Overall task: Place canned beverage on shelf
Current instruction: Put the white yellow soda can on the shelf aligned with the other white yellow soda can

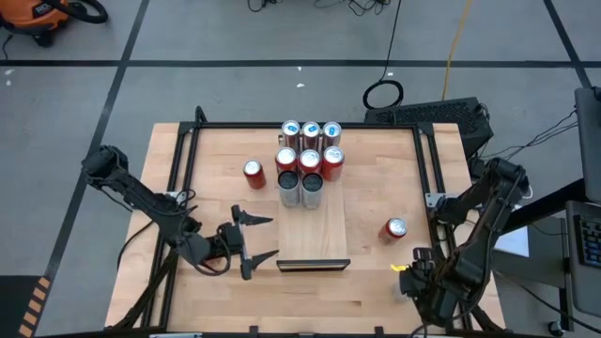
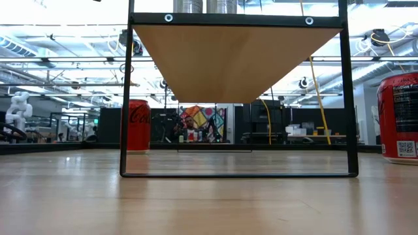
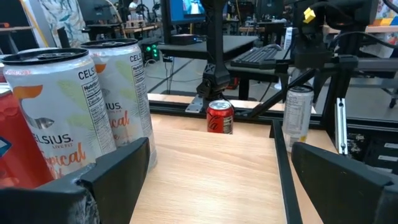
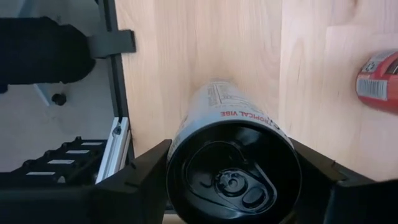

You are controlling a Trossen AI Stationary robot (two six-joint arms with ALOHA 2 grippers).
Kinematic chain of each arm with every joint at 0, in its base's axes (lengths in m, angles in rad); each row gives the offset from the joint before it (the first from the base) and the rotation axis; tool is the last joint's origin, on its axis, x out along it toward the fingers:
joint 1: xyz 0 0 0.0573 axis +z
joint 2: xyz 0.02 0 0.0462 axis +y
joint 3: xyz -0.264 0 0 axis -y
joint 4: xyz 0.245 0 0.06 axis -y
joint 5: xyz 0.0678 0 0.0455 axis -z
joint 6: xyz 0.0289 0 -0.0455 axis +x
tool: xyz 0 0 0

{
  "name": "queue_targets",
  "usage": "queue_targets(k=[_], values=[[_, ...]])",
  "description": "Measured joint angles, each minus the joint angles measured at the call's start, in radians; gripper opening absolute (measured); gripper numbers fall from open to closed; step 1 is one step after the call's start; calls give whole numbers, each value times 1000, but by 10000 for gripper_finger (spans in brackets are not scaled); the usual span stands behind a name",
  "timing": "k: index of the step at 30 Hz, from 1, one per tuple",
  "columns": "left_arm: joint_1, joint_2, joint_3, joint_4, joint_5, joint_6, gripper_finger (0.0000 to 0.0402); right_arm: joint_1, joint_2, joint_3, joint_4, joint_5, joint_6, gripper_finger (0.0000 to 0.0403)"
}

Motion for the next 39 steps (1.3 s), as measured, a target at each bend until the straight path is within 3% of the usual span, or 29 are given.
queue_targets(k=[6, 17, 23, 35, 39], values=[[0, 6, 0, 2, 0, -25, 393, -27, -44, 0, 35, 12, -63, 223], [1, 15, 0, 69, 84, 1, 393, -108, -107, 0, 260, 154, -310, 225], [8, 53, 0, 184, 154, 81, 393, -176, -110, 0, 404, 157, -447, 228], [3, 136, 0, 315, 244, 80, 393, -270, -108, 0, 677, 159, -675, 228], [-20, 142, 0, 320, 246, 81, 393, -284, -108, 0, 739, 213, -751, 227]])
